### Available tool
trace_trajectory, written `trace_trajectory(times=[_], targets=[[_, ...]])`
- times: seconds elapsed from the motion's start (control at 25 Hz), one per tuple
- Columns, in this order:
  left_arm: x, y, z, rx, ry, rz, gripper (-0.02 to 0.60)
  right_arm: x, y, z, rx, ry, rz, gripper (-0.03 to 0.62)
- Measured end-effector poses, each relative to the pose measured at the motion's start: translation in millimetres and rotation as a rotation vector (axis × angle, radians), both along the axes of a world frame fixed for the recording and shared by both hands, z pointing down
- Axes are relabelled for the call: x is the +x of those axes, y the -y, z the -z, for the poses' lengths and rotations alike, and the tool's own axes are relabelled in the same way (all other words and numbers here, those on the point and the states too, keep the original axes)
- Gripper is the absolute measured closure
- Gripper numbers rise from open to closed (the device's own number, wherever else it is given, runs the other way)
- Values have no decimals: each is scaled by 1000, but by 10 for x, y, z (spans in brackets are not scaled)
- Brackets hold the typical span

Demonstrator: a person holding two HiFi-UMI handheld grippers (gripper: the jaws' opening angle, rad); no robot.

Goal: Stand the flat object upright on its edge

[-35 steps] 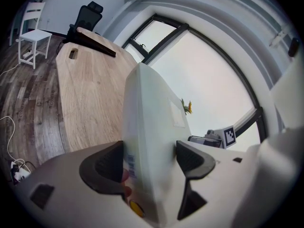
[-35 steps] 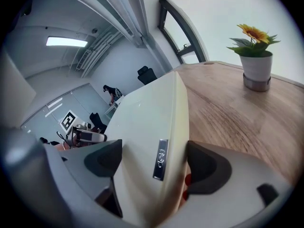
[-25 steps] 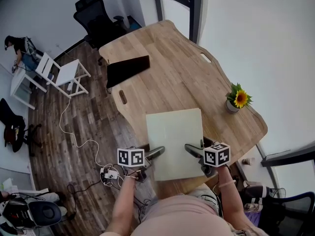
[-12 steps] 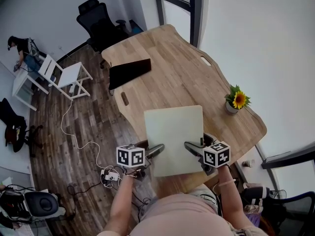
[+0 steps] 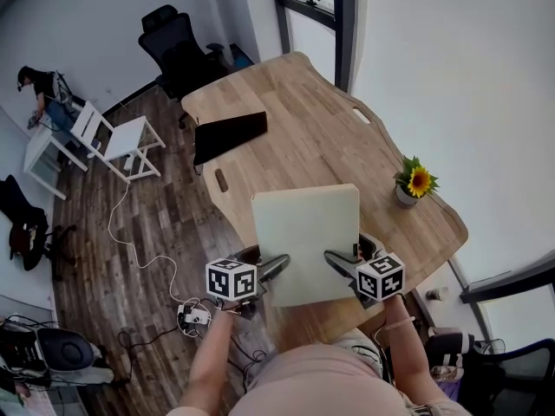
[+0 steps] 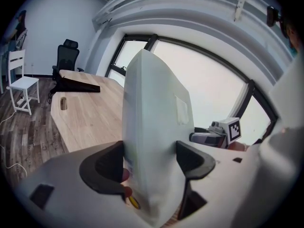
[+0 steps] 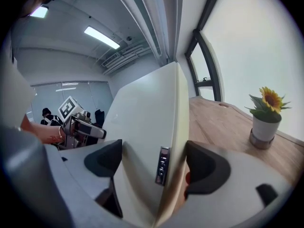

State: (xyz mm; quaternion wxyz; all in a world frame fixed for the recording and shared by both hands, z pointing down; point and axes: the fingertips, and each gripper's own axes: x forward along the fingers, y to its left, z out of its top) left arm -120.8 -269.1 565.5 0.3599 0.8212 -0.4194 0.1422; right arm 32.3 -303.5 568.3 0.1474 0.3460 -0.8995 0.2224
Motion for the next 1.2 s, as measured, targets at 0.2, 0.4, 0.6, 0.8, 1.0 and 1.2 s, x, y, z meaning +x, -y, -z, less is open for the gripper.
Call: trace_trajectory(times=[0.2,0.4,0.6,0.8,1.0,1.2], targets=[[7,35,60,41,14,-1,264,4,37,90,68,-7,0,174],[32,2,61,79,70,-20,264,13,20,102,127,-55,22,174],[24,6,69,124,116,-16,264,1,36,124,181,-91,29,175],[21,37,159,179,113,5,264,0,63,209,215,-80,23,175],[40,77,184,226,143,12,264,8,114,249,262,-111,30,176],[53,102,164,261,170,17,262,17,148,231,290,-133,32,177]])
